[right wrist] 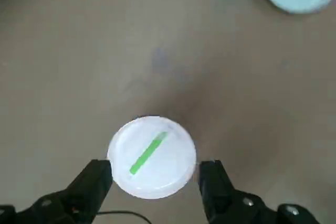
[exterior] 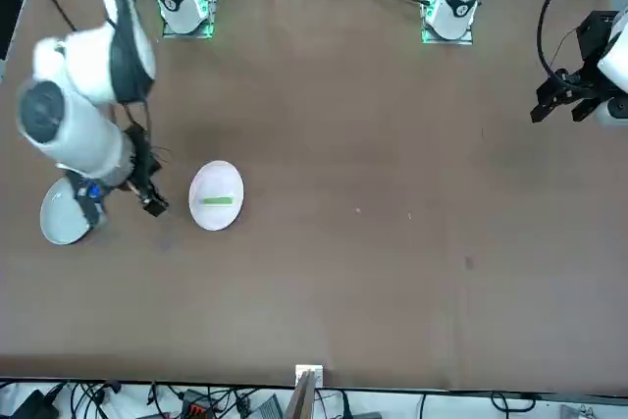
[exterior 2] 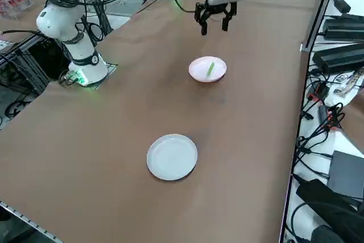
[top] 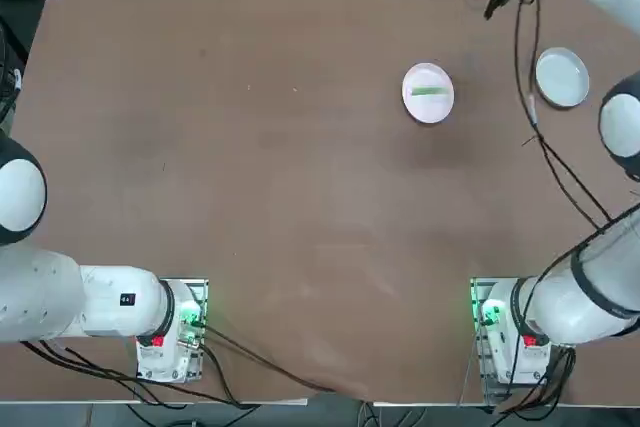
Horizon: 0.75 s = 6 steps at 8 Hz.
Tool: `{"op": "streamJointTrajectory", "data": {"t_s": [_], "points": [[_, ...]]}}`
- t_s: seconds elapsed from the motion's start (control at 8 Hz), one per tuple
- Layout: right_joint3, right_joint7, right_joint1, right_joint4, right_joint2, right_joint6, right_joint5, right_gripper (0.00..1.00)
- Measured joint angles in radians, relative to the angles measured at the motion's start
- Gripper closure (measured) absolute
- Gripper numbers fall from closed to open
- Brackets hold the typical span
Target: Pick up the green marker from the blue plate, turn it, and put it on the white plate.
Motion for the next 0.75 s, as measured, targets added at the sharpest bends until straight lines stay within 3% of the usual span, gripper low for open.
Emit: {"op": "streamJointTrajectory", "data": {"t_s": [0.5,0.75], "points": [[-0.005,-0.547,-0.124,0.003,-0.135,-0.123,0.005,0.00],[-0.006,-0.659,-0.129,0.003,-0.175,-0.135,0.006,0.00]]}}
